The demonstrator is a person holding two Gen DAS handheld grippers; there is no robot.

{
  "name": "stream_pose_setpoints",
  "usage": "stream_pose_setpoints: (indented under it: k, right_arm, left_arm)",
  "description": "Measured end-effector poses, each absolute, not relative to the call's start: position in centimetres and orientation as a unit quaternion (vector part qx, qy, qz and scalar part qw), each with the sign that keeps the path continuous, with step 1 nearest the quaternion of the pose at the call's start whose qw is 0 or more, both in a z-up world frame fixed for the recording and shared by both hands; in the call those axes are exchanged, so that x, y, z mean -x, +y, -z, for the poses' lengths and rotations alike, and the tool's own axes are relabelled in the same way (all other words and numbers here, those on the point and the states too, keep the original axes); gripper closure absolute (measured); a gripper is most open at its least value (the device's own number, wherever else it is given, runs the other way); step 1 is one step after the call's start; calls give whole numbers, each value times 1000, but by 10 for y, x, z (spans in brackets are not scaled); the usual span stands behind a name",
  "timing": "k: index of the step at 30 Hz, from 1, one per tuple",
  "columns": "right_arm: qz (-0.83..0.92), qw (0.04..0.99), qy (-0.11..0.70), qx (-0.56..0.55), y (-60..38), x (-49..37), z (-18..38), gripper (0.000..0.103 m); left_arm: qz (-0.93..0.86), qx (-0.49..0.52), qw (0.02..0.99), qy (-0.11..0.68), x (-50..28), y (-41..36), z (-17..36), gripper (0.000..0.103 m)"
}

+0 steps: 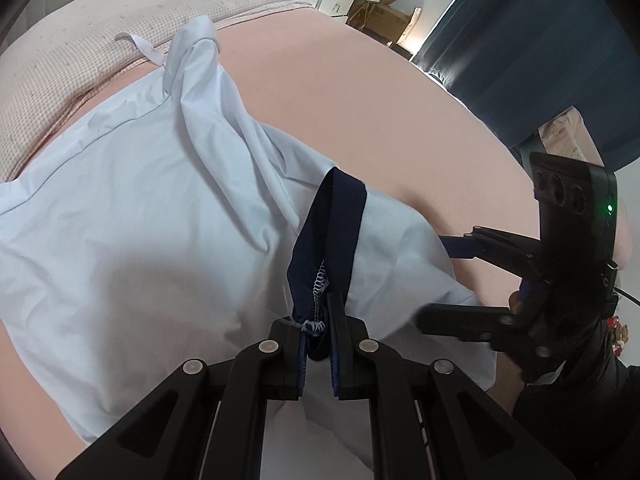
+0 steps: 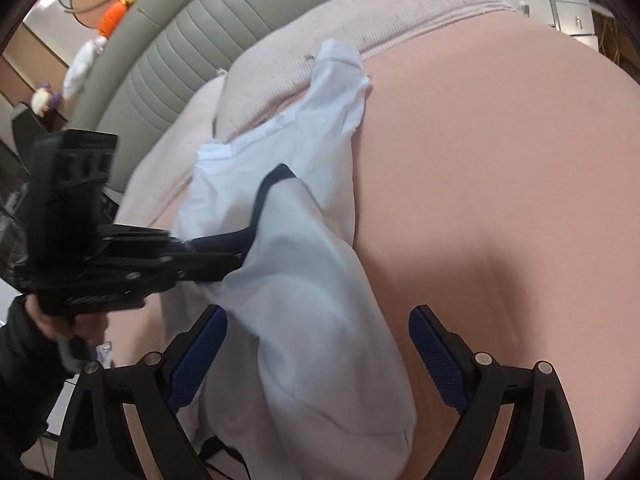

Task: Fold clothes

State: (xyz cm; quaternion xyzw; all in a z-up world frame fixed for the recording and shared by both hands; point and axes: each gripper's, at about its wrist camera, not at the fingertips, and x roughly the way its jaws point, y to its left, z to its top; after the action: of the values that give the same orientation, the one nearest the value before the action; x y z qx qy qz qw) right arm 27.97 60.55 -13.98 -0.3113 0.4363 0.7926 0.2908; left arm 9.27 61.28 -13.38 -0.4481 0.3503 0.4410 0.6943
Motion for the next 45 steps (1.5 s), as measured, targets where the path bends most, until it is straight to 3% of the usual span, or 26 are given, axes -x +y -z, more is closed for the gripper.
stream_pose_setpoints:
  k: [2, 9, 11, 14, 29, 41, 45]
  right_arm:
    - [-787, 300, 432, 323, 607, -274, 140, 30]
    - [-780, 316, 407, 354, 604, -266, 137, 57]
    - [-786, 310, 395, 360, 603, -264, 134, 73]
    - [-796, 306, 384, 355, 600, -269, 123, 78]
    - [-839, 268, 319, 351, 578, -271, 89, 81]
    - [-850, 153, 290, 413, 545, -233, 105, 82]
    - [-819, 137, 296, 472, 536, -221, 136, 82]
  left_arm:
    - [-437, 451, 695, 350, -93, 611, 135, 95]
    - [-428, 441, 699, 365, -105, 604, 140, 95]
    - [-427, 442, 698, 368, -110, 606, 142, 95]
    - [-425, 444, 695, 372, -129, 619, 146, 95]
    - [-464, 471, 672, 334, -128, 635, 154, 95]
    - [-468, 486, 663, 326, -132, 633, 150, 94]
    - [-496, 458, 643, 363, -126, 635, 143, 94]
